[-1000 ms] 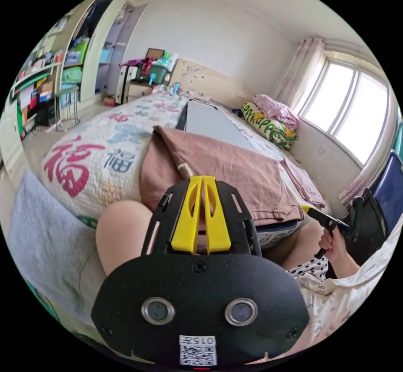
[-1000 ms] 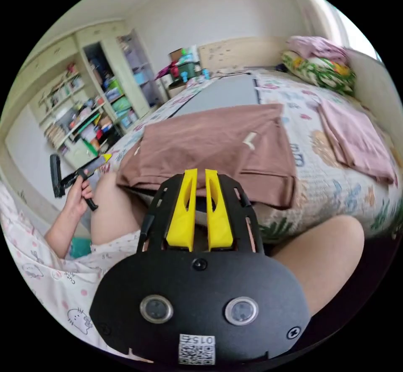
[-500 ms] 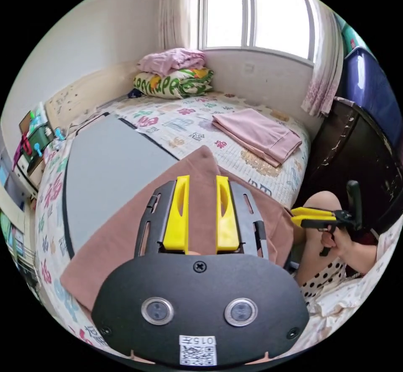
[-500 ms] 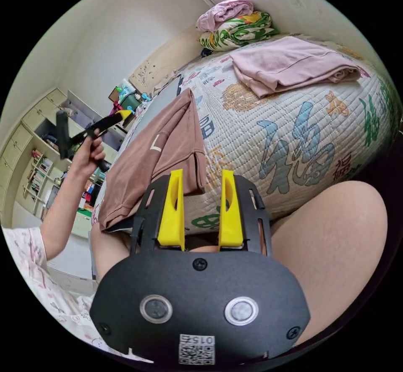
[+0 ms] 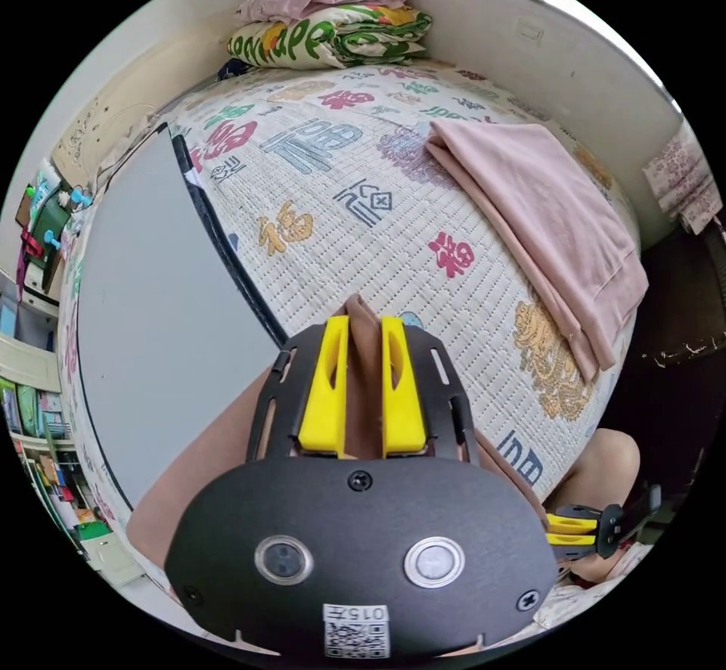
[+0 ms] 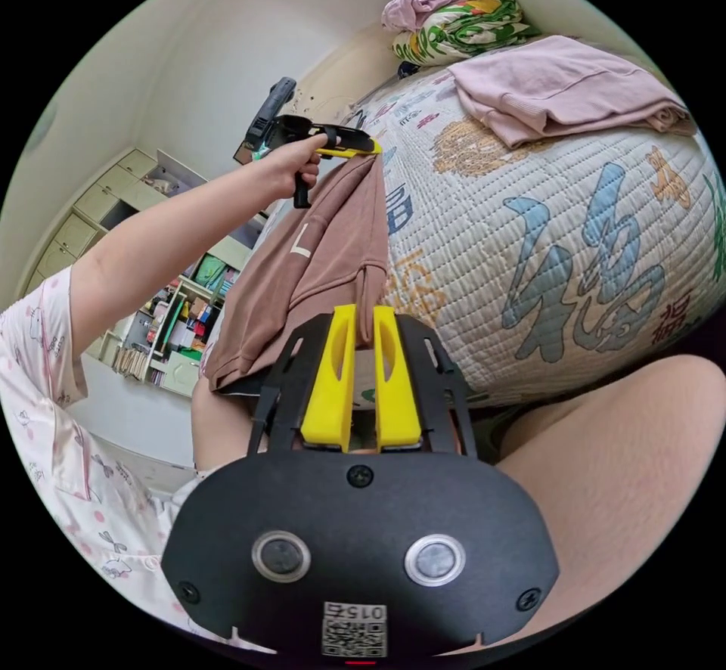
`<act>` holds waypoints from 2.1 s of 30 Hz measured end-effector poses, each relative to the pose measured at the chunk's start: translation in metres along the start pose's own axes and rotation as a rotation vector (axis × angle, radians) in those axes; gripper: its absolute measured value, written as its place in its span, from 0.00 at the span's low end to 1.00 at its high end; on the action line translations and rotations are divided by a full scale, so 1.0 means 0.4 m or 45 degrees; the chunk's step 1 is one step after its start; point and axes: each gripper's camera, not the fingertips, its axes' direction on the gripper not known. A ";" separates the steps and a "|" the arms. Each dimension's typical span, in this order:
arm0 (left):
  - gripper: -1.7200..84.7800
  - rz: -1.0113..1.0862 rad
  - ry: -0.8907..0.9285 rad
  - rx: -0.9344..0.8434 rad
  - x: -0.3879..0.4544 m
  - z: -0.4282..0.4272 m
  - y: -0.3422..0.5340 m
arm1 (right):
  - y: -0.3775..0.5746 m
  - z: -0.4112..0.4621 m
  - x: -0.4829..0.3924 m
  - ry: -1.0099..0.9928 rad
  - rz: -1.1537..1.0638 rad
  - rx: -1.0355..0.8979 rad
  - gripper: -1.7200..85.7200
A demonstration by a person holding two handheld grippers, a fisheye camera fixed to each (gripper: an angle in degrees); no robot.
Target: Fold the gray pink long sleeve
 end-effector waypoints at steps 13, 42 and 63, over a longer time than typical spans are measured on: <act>0.02 -0.154 0.441 0.647 -0.192 -0.214 0.146 | 0.135 -0.401 -0.094 0.160 -0.086 0.448 0.03; 0.12 -0.879 0.649 0.977 -1.044 0.259 1.751 | 1.110 0.463 -0.421 -0.023 -1.061 -0.597 0.03; 0.04 -0.602 0.340 0.523 -0.863 0.476 1.503 | 1.159 0.898 -0.146 0.159 -1.056 -0.807 0.04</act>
